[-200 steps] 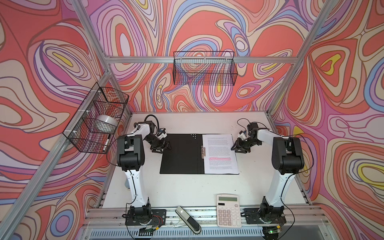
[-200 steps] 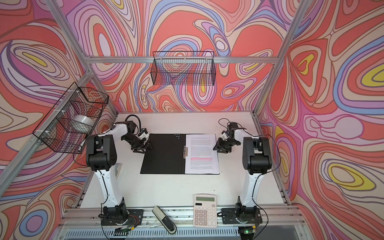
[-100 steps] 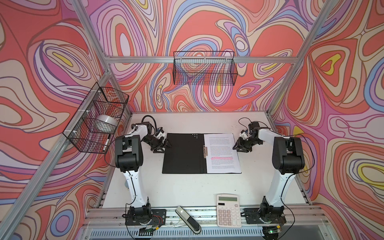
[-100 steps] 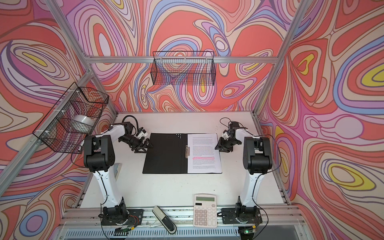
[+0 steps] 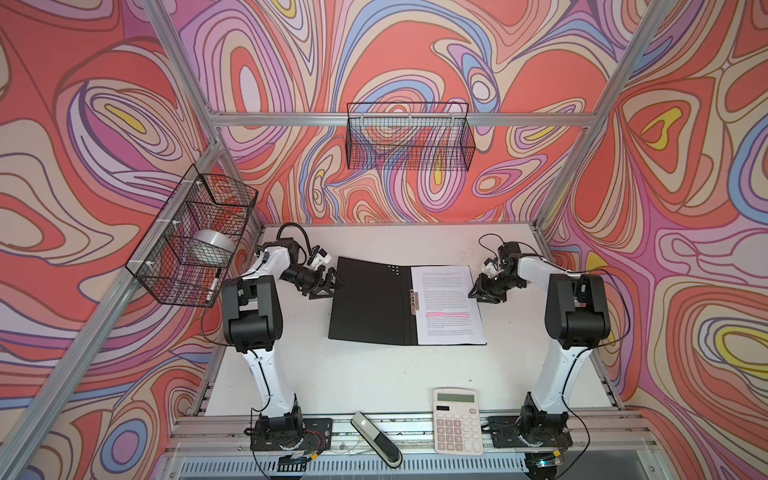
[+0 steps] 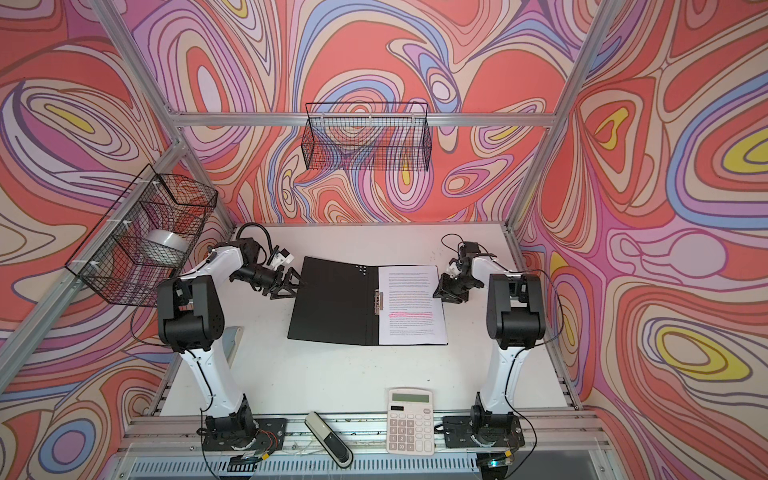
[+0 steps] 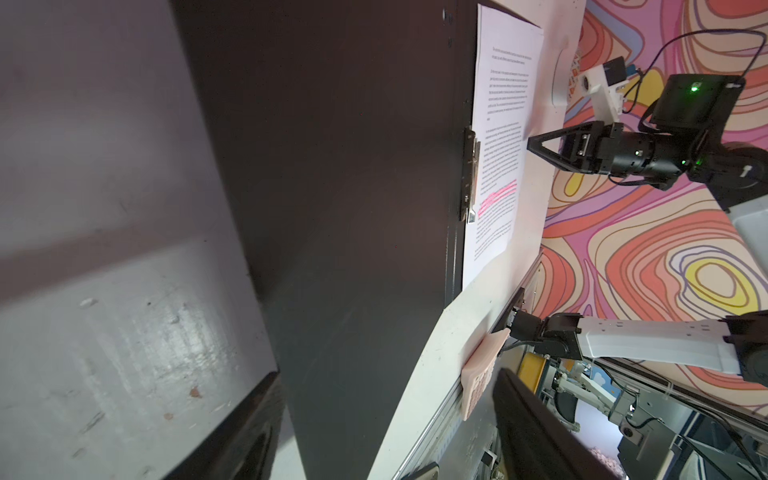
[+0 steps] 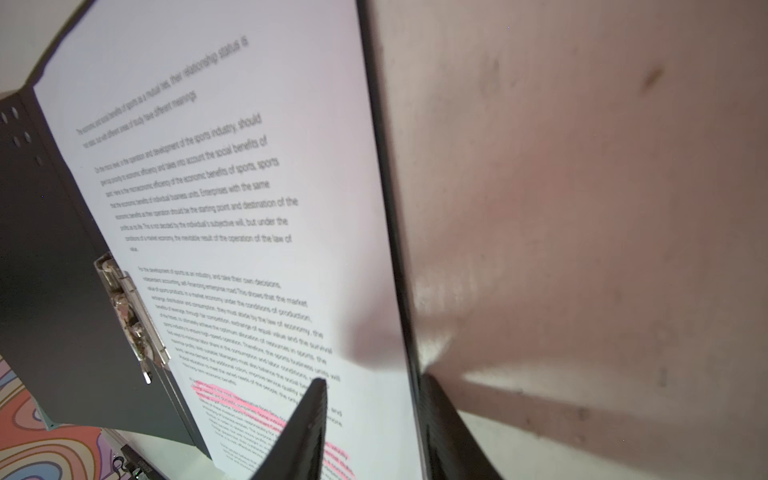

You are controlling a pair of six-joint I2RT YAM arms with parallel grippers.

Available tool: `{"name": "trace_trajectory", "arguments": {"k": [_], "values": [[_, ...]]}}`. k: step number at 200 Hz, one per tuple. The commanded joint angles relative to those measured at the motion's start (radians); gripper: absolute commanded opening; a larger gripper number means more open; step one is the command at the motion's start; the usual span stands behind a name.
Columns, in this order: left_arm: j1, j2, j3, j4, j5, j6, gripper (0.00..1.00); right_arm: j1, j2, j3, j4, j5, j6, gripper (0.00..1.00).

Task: Put the files into the folder
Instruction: 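Lift the black cover edge with the left gripper, swinging it upright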

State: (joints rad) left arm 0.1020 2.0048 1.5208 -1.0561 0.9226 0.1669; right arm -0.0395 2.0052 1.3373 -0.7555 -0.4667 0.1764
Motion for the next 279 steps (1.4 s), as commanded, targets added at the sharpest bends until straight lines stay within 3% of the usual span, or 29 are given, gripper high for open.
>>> {"name": "trace_trajectory", "arguments": {"k": [1,104,279], "values": [[-0.058,0.011,0.014,-0.093,0.256,0.051,0.78,0.037,0.111,-0.067,-0.028,0.000,-0.003,0.39],[-0.088,0.016,0.078,-0.164,0.272,0.112,0.78,0.038,0.109,-0.070,-0.027,-0.007,0.000,0.39],[-0.225,-0.090,0.219,-0.216,0.244,0.051,0.79,0.038,0.098,-0.058,-0.025,-0.013,0.008,0.39]]}}
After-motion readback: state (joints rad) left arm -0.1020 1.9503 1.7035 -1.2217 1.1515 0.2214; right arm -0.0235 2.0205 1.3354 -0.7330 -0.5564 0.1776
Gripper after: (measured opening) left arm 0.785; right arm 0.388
